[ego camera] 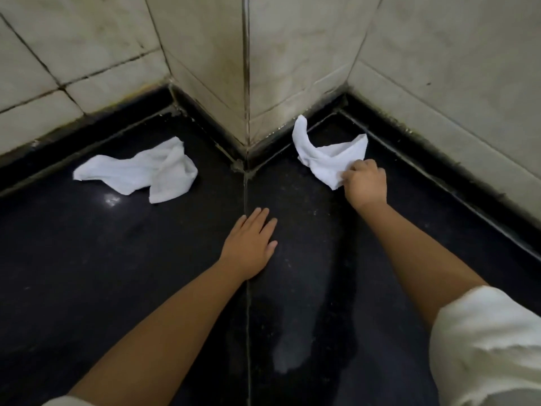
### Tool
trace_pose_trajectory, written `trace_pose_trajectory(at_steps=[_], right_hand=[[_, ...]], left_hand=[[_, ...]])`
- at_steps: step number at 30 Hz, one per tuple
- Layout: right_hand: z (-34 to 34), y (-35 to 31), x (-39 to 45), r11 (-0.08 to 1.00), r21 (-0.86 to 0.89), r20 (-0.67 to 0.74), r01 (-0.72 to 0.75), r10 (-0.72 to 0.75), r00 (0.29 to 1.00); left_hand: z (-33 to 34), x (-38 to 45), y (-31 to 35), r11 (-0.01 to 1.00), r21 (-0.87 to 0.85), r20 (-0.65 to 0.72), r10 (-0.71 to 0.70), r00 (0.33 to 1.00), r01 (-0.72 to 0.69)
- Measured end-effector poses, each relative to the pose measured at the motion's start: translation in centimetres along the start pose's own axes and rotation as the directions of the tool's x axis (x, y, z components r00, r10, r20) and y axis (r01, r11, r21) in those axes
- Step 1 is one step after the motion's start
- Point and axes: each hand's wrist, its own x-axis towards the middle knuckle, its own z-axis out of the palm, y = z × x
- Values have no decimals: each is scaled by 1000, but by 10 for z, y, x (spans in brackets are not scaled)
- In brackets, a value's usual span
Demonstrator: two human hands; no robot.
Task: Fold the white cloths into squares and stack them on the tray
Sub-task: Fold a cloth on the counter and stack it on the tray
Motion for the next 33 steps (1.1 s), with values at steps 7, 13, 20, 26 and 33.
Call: trace_pose_trajectory(at_steps=[7, 13, 20, 26, 33], right_hand=[[-10, 10, -52, 958, 139, -310, 252, -200, 929], [-15, 36, -210, 974, 97, -360, 203, -156, 920], [0, 9, -380, 986, 153, -133, 64, -44, 990], [-6, 19, -405, 923, 291, -120, -252, 297, 947], [-13, 49, -368, 925, 117, 410, -362, 287, 866]], left_hand=[[5, -3, 1, 999, 7, -19, -33, 999, 33], [-6, -19, 20, 993, 119, -97, 26, 995, -14], [35, -98, 84, 811, 17, -124, 582, 804, -585], [49, -131, 144, 827, -89, -37, 554, 832, -555], [55, -123, 161, 919, 169, -27, 364, 931, -355]])
